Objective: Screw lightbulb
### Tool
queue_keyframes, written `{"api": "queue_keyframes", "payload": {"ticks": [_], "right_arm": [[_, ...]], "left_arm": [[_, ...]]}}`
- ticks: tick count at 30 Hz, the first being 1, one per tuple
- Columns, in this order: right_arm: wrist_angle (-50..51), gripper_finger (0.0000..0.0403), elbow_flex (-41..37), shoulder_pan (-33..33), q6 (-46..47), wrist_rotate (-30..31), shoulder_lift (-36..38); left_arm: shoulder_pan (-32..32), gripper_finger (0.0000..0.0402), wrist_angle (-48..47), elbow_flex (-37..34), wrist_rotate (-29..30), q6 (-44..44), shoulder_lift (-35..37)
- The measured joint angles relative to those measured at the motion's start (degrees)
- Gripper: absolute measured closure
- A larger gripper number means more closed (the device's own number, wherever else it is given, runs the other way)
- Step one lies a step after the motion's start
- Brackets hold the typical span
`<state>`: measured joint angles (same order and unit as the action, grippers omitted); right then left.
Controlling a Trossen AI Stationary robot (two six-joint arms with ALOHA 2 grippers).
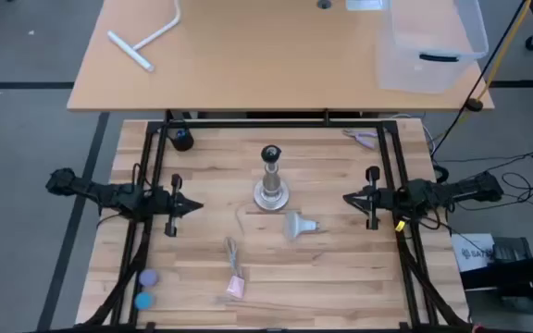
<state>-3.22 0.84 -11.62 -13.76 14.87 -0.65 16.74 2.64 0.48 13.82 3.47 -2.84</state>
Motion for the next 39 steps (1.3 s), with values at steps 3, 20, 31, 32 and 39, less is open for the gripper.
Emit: {"api": "queue_keyframes", "payload": {"ticks": [3,20,31,32,39], "right_arm": [[0.00,0.0403,0.00,0.00,0.00,0.00,-0.02],[0.01,0.0403,0.00,0.00,0.01,0.00,-0.02],[0.00,0.0403,0.00,0.00,0.00,0.00,0.00],[0.02,0.0403,0.00,0.00,0.00,-0.01,0.00],[0.02,0.0403,0.00,0.00,0.00,-0.02,0.00]], "left_arm": [[0.00,0.0400,-0.01,-0.01,0.02,0.01,0.01],[0.01,0.0400,0.01,0.00,0.02,0.00,0.00],[0.00,0.0400,0.01,0.00,0.02,0.02,-0.01],[0.01,0.0400,0.01,0.01,0.02,0.00,0.01],[0.01,0.0400,5.81,-0.01,-0.92,2.69,-0.17]]}}
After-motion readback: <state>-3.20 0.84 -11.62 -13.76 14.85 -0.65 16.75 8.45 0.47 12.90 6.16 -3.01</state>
